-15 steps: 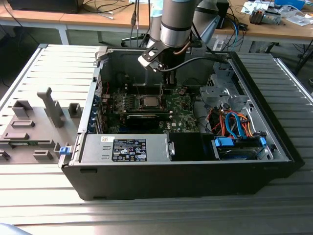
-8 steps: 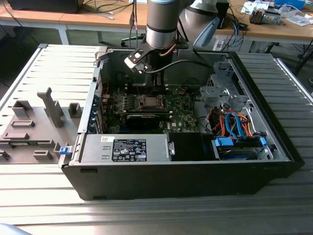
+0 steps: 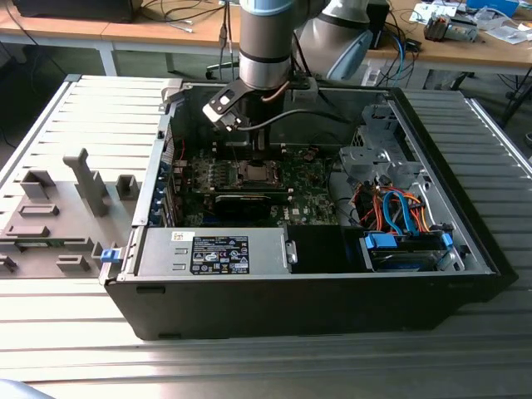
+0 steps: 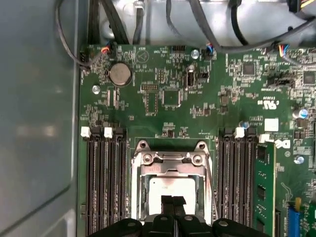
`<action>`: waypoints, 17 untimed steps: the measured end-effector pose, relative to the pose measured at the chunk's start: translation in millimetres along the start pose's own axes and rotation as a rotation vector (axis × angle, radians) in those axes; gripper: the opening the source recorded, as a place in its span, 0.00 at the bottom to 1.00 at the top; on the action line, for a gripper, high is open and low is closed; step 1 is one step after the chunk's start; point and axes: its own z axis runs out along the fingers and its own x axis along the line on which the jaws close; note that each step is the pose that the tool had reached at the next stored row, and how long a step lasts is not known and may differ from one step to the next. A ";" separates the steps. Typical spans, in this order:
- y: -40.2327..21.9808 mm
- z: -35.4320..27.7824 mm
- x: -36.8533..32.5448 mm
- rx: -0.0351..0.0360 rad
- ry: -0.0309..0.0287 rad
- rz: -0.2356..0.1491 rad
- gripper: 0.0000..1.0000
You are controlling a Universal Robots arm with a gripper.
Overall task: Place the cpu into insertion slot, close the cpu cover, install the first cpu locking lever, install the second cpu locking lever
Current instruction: 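Close the cpu cover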
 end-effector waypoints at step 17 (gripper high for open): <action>-17.7 20.0 0.5 0.0007 -0.0010 -0.001 0.11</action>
